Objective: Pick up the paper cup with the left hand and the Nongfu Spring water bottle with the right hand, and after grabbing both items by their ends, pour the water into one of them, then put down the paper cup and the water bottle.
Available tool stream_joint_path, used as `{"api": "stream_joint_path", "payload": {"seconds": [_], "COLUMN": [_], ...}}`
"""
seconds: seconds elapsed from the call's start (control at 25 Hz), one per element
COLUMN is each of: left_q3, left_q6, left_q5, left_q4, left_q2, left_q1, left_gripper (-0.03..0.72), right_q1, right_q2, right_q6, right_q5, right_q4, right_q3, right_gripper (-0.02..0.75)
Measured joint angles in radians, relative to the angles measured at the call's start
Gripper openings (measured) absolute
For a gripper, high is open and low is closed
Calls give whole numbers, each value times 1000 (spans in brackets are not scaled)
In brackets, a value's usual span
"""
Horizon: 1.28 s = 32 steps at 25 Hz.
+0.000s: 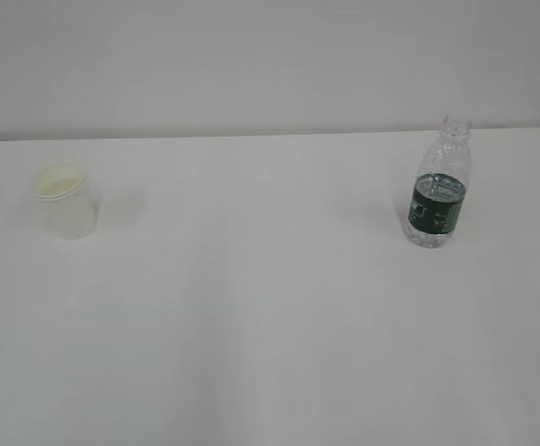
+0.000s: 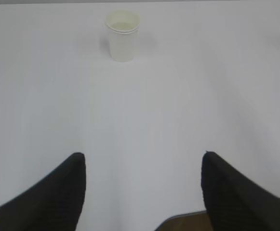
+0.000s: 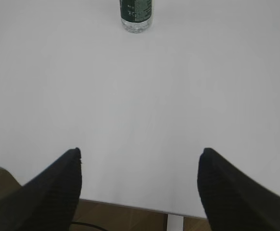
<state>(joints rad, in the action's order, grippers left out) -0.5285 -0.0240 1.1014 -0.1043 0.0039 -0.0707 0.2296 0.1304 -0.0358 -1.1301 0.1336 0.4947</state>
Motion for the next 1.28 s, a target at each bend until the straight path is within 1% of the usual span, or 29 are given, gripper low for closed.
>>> {"api": "stream_joint_path", "payload": {"seconds": [0.44,0.52,0.76,0.96,1.2,1.28], "left_q3": [0,0,0,0,0,0], "left_q6": [0,0,0,0,0,0], "left_q5": [0,0,0,0,-2,-4], "left_q4": [0,0,0,0,-3,-8], "left_q2": [0,0,0,0,0,0], "left_q1": [2,12,82,92,92,92], "left_gripper": [541,541,540,540,536,536], "right_q1": [0,0,0,0,0,0], "right_q2": [0,0,0,-5,-137,-147], "right_q6": [-17,-19,-23,-23,-23,-23], "right_q5": [-2,-2,-2,-4,-5,-8], "right_q4": [11,14,15,15,15,15], "right_q3": [0,0,0,0,0,0], "right_gripper": [567,567,568,568,568,568]}}
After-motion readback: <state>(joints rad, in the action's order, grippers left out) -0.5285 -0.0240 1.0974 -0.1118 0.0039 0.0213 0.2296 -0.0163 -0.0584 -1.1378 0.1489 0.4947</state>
